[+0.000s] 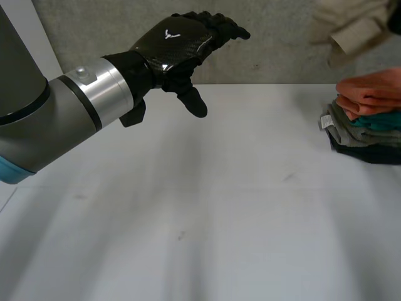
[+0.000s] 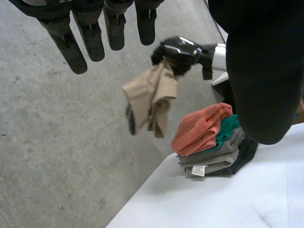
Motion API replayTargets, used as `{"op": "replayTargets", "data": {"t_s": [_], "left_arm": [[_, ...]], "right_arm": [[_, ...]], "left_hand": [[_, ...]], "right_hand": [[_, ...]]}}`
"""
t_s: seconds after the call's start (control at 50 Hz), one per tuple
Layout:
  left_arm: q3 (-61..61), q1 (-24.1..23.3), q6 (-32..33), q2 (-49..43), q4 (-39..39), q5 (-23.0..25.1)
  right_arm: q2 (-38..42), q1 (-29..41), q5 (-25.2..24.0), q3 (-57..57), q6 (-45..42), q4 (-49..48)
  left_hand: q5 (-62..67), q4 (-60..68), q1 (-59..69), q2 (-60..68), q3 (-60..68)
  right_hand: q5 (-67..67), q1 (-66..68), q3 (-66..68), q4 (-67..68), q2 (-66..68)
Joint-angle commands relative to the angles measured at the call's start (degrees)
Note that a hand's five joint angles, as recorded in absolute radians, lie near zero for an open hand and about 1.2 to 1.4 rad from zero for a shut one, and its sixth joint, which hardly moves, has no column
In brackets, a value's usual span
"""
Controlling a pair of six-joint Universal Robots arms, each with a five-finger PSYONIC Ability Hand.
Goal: Fold the laundry.
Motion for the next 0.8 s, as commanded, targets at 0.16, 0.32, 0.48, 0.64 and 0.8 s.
{"op": "replayTargets", "data": {"t_s": [0.16, 0.32, 0.48, 0.64, 0.8], "left_arm": [[-3.9, -0.2, 0.4, -0.5, -0.1, 0.0], [-4.4, -0.3, 0.5, -0.5, -0.1, -0.1], [-4.3, -0.9, 0.4, 0.1, -0.1, -0.1], [-4.1, -2.0, 0.3, 1.3, 0.0, -0.1], [-4.3, -2.6, 0.0, 2.6, -0.1, -0.1]], "right_arm": [[15.7, -18.3, -24.3, 2.2, 5.8, -2.0], [16.1, -20.6, -29.2, 3.3, 6.6, -2.1], [14.3, -21.5, -29.5, 4.0, 8.2, -3.4], [2.1, -21.5, -25.6, 13.7, 8.6, -1.9], [-7.6, -24.7, -21.6, 18.4, 8.5, 10.1]], "left_hand": [[-0.1, 1.0, 1.7, 0.9, 0.5], [0.1, 1.1, 1.9, 1.1, 0.7], [0.1, 1.1, 1.9, 1.1, 0.7], [0.1, 1.1, 1.9, 1.1, 0.7], [0.1, 1.1, 1.9, 1.1, 0.7]], "right_hand": [[15.8, 19.3, 13.3, 11.4, 14.3], [15.8, 19.3, 13.3, 11.4, 14.3], [15.8, 19.3, 13.3, 11.4, 14.3], [-54.2, -50.7, -56.7, -58.6, -55.7], [-54.2, -50.7, -56.7, -58.6, -55.7]]}}
